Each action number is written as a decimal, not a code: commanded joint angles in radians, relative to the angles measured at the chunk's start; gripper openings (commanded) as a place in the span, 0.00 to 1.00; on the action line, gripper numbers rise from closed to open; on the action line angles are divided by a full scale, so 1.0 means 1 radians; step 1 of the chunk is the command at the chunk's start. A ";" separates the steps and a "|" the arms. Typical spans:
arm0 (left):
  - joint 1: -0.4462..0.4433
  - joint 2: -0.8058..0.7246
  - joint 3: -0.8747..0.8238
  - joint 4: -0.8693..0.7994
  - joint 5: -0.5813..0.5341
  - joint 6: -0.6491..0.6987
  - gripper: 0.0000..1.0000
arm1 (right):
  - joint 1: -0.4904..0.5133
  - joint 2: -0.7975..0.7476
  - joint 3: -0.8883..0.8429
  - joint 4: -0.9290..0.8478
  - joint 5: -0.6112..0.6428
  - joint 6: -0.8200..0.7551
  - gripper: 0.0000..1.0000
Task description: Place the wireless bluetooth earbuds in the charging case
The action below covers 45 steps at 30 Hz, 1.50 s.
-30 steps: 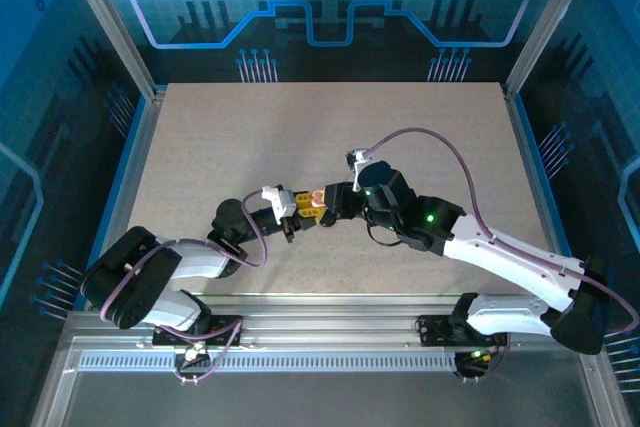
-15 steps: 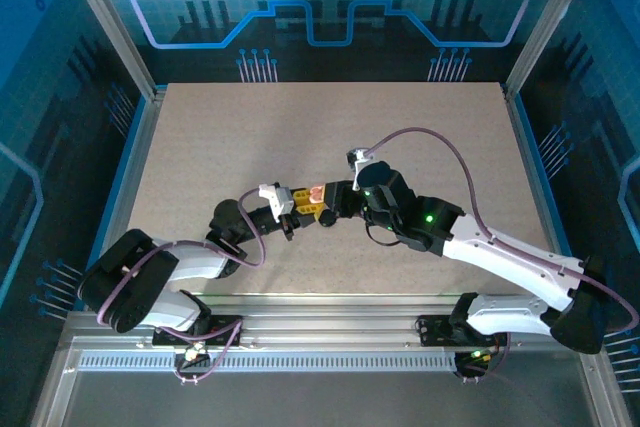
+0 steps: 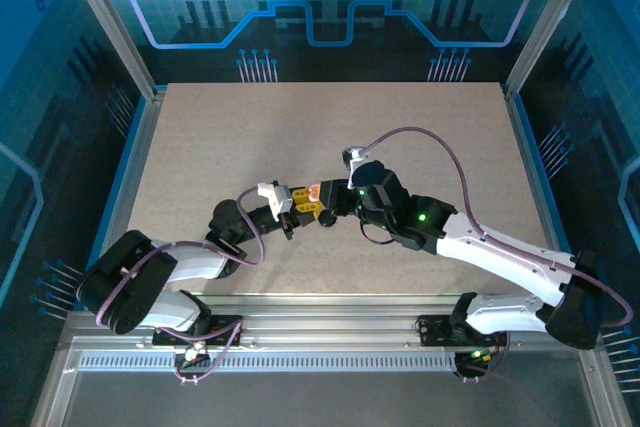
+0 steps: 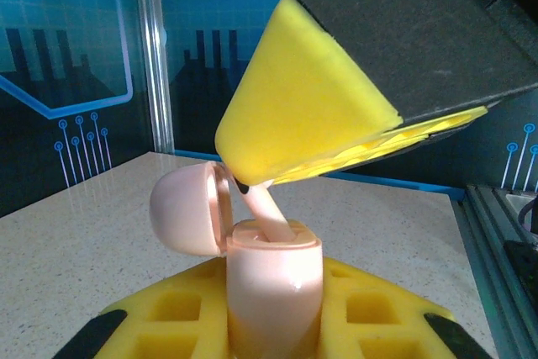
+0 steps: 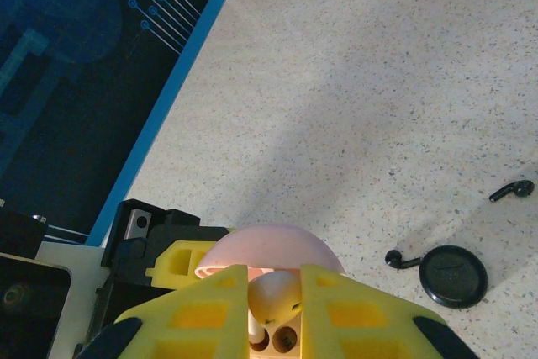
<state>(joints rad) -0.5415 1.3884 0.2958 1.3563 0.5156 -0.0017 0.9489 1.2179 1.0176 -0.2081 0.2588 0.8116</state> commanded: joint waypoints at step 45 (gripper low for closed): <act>-0.008 -0.069 0.007 0.044 -0.033 -0.047 0.17 | 0.039 0.009 0.020 -0.122 0.027 -0.067 0.20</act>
<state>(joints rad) -0.5465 1.3598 0.2943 1.3289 0.4915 -0.0288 0.9710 1.2060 1.0279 -0.2550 0.2802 0.7578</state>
